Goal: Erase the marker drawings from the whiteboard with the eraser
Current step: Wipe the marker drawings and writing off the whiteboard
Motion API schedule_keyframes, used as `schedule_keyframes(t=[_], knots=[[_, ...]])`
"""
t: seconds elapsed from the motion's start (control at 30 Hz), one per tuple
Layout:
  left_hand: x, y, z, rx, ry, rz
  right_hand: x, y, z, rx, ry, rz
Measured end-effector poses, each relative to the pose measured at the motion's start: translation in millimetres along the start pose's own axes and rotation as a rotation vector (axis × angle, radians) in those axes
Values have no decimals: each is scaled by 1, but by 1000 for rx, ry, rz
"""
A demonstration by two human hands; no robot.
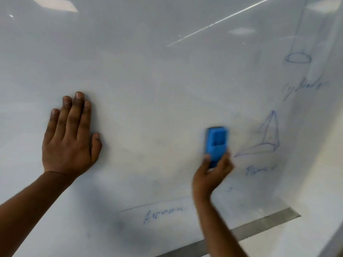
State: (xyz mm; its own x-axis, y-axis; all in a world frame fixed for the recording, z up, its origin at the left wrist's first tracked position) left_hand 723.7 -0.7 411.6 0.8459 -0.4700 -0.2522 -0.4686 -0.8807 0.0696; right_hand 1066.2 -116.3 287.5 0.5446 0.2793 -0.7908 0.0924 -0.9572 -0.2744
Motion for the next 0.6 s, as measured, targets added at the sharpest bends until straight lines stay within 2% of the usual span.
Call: schedule_keyframes(t=[0.03,0.13,0.17,0.2,0.27,0.4,0.47,0.53,0.6], knots=[[0,0,-1,1,0,3,-3,-1,45,-137,139,15],[-1,0,-4,-15,3,21,0,7,144,-680,600,52],[-2,2,-2,-31,10,35,2,11,148,-784,734,55],[-3,2,2,-48,16,49,2,12,137,-819,784,42],[-8,5,18,-92,14,61,-8,10,95,-716,630,-7],[-24,13,65,-155,-42,24,-18,5,-4,-204,232,-61],[-24,14,79,-136,-36,-9,-19,1,-4,-74,112,-71],[-21,13,84,-83,-36,-47,-20,-5,37,-114,180,-41],[-22,11,86,-66,-44,-63,-18,-12,106,-303,330,-26]])
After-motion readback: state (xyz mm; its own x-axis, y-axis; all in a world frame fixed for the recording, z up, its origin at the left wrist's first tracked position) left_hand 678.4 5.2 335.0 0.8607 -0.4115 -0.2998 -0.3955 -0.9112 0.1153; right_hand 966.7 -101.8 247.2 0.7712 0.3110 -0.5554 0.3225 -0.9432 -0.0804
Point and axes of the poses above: each hand's wrist, its own z-axis away from the middle knuckle, its own y-axis out of the back of the hand, x = y × z, the point moved 4 cm from there along -z, towards the middle knuckle, and after that the axes turned 3 degrees about x, right-handed, at the moved point
